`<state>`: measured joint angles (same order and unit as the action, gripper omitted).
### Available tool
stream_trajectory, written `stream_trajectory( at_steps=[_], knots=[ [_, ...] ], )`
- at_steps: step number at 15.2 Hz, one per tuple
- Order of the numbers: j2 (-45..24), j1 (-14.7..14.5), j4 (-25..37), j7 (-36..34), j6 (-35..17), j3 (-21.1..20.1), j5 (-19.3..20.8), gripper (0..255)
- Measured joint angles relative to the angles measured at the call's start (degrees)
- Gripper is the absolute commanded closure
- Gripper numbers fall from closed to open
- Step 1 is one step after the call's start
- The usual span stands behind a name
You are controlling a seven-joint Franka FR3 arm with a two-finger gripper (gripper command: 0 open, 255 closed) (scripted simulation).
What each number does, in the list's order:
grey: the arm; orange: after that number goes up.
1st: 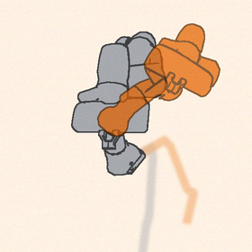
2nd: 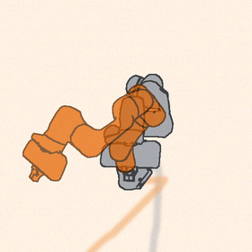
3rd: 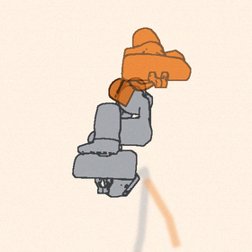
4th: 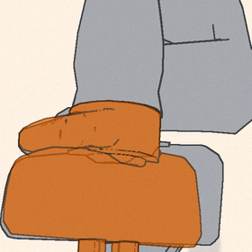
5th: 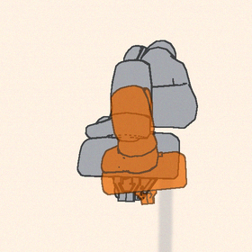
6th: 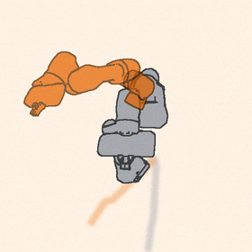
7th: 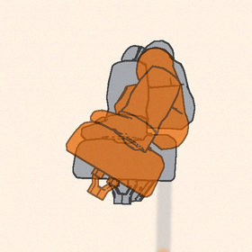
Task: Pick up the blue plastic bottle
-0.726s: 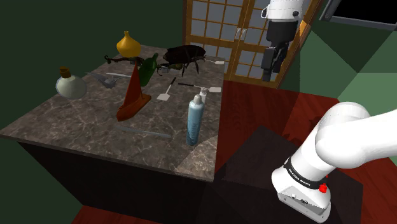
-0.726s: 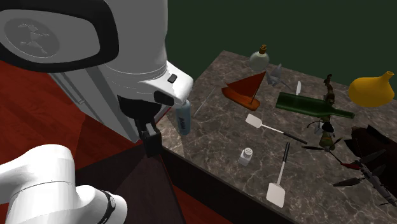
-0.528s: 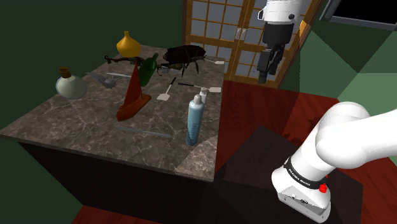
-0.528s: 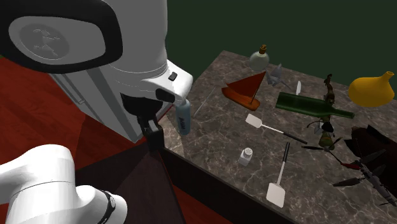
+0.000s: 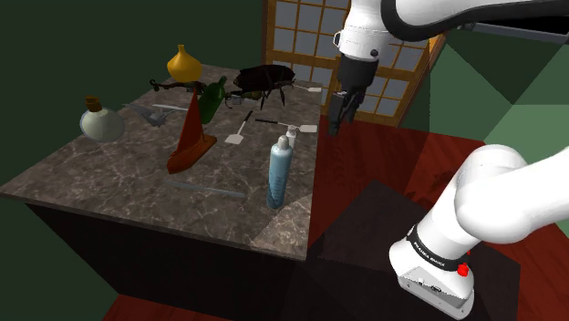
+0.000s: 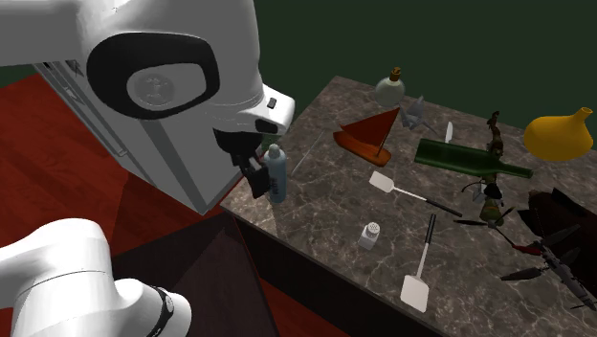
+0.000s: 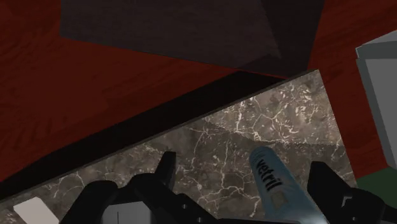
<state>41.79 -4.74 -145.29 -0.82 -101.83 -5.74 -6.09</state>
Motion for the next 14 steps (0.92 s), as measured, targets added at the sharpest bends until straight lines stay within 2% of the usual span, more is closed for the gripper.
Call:
stream_trajectory(
  at_steps=[9,14],
  knots=[
    [-11.3,-3.5,0.3,-3.3,-20.5,-7.0,-3.6,0],
    [-13.8,-3.8,-1.7,-3.4,-25.9,-7.9,-3.9,0]
  ],
)
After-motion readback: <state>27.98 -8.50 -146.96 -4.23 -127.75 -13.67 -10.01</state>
